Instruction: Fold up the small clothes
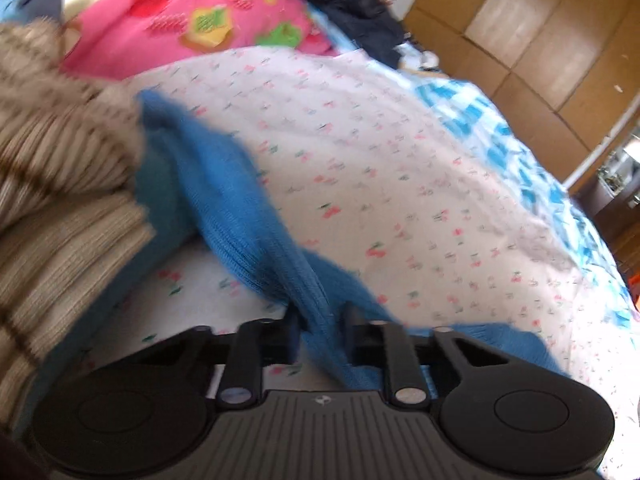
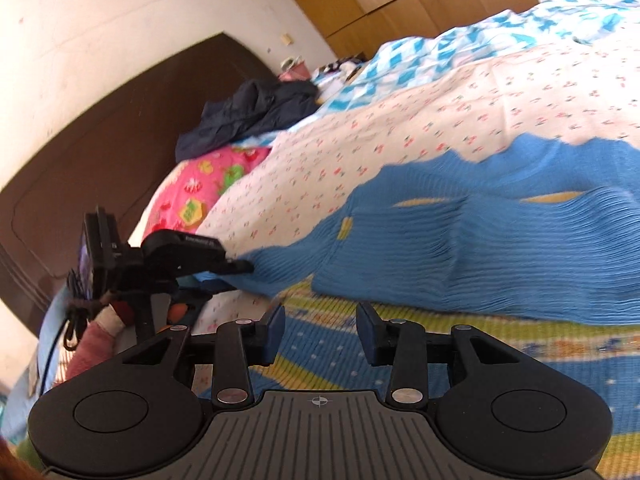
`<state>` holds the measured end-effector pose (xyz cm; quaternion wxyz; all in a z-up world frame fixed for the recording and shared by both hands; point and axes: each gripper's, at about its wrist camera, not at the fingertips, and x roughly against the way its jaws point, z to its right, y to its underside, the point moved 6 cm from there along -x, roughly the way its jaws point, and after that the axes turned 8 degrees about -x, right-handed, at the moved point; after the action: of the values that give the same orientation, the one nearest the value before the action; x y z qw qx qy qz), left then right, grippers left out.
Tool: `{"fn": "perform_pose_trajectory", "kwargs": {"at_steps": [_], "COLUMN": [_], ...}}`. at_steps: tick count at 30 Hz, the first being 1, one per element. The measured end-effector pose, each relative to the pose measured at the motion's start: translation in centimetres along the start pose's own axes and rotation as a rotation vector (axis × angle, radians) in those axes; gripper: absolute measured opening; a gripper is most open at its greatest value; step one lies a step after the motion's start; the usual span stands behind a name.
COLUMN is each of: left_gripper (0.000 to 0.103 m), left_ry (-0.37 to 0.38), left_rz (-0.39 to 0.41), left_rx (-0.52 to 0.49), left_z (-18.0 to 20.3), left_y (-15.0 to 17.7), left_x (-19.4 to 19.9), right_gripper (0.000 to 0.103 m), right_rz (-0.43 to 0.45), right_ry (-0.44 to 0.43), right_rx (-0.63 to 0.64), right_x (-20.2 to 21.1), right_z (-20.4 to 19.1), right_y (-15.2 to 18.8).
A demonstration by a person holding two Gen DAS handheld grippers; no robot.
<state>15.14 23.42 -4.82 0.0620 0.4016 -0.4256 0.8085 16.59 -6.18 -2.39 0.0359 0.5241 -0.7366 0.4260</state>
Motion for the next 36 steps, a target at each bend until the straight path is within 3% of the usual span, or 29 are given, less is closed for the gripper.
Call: {"fn": "perform_pose_trajectory", "kwargs": {"at_steps": [2, 4, 7, 9, 12, 15, 17, 21, 27, 33, 36], "left_gripper": [0.020, 0.020, 0.021, 0.022, 0.022, 0.022, 0.022, 0.022, 0.023, 0.024, 0.024], "left_ry": [0.093, 0.245, 0.498, 0.571, 0.592, 0.526, 0.493, 0.510, 0.548, 0.590, 0.605], "left_rz": [0.034, 0.062, 0.085, 0.104, 0.026, -0.091, -0.110, -0.114, -0.126, -0.164, -0.181], "left_rx": [-0.054, -0.160, -0.411, -0.595, -0.713, -0.736, -0.769, -0.727, -0.708, -0.652, -0.624], "left_z": [2.6, 7.0, 14.8, 18.3, 19.4, 18.5, 18.0, 17.7, 17.0, 16.5, 16.4], "left_y": [-0.4, 0.1, 3.0, 6.3, 10.9, 13.7, 14.2, 13.8, 14.0, 13.4, 13.1], "left_x": [0.8, 2.2, 5.4, 7.1, 6.8, 4.7, 4.0, 4.2, 4.2, 3.7, 3.4], "right_gripper": [0.036, 0.036, 0.036, 0.036, 0.038, 0.038, 0.038, 0.038, 0.037, 0.036, 0.036], "right_rz": [0.032, 0.079, 0.158, 0.200, 0.217, 0.203, 0.180, 0.101, -0.120, -0.351, -0.391], "right_ry": [0.012, 0.034, 0.122, 0.201, 0.291, 0.320, 0.311, 0.292, 0.233, 0.217, 0.249], "right_rx": [-0.011, -0.034, -0.084, -0.118, -0.162, -0.153, -0.108, 0.102, 0.376, 0.473, 0.511], "right_x": [1.0, 2.3, 5.1, 7.2, 9.6, 9.9, 8.7, 4.4, -5.0, -12.6, -15.0], "right_z": [0.4, 0.9, 2.9, 4.9, 7.5, 8.2, 7.4, 3.5, -2.9, -5.3, -5.9], "right_y": [-0.7, -1.5, -2.4, -2.6, -2.6, -3.1, -3.9, -6.1, -8.6, -8.3, -8.1]}}
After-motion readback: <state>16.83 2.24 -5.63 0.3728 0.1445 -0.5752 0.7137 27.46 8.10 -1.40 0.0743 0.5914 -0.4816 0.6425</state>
